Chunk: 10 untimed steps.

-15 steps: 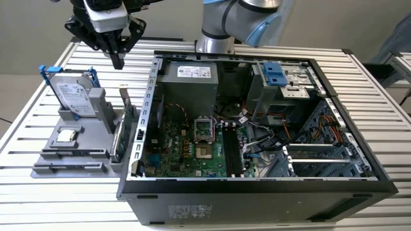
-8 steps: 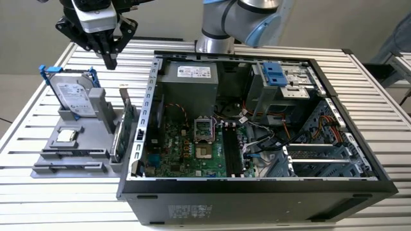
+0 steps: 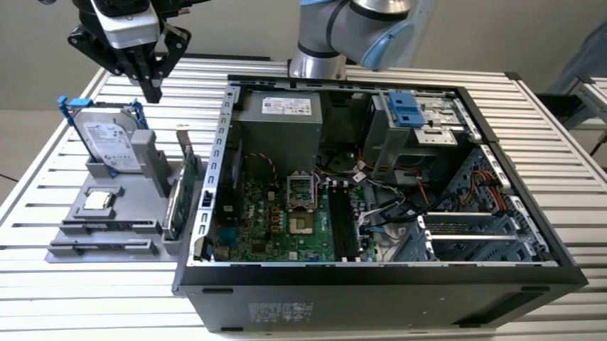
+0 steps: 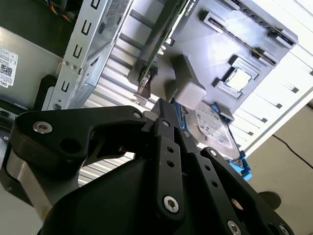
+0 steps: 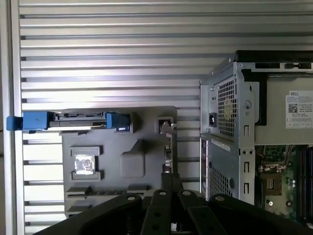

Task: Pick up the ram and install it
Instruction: 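Reach for the ram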

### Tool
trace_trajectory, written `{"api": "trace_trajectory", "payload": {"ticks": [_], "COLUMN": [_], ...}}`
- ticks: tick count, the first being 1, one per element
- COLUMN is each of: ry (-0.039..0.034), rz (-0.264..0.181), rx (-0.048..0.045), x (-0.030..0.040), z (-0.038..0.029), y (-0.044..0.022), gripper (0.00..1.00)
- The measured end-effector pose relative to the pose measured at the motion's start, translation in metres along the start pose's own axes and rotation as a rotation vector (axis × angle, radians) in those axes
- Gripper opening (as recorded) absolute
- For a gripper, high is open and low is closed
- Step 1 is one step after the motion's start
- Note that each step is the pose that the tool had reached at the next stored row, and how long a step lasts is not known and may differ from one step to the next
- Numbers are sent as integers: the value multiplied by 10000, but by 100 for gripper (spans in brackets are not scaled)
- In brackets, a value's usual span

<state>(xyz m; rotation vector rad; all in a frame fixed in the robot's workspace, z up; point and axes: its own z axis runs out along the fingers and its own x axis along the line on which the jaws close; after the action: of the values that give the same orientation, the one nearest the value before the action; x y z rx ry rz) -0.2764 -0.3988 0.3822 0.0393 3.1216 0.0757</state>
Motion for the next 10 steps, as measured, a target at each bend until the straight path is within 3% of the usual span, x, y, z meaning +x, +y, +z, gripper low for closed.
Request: {"api": "trace_trajectory", "payload": {"ticks": [10], "ry": [14], "rz": [-280], "rx": [-5], "x": [159], "z": [7], "y": [-4], "gripper": [0]}}
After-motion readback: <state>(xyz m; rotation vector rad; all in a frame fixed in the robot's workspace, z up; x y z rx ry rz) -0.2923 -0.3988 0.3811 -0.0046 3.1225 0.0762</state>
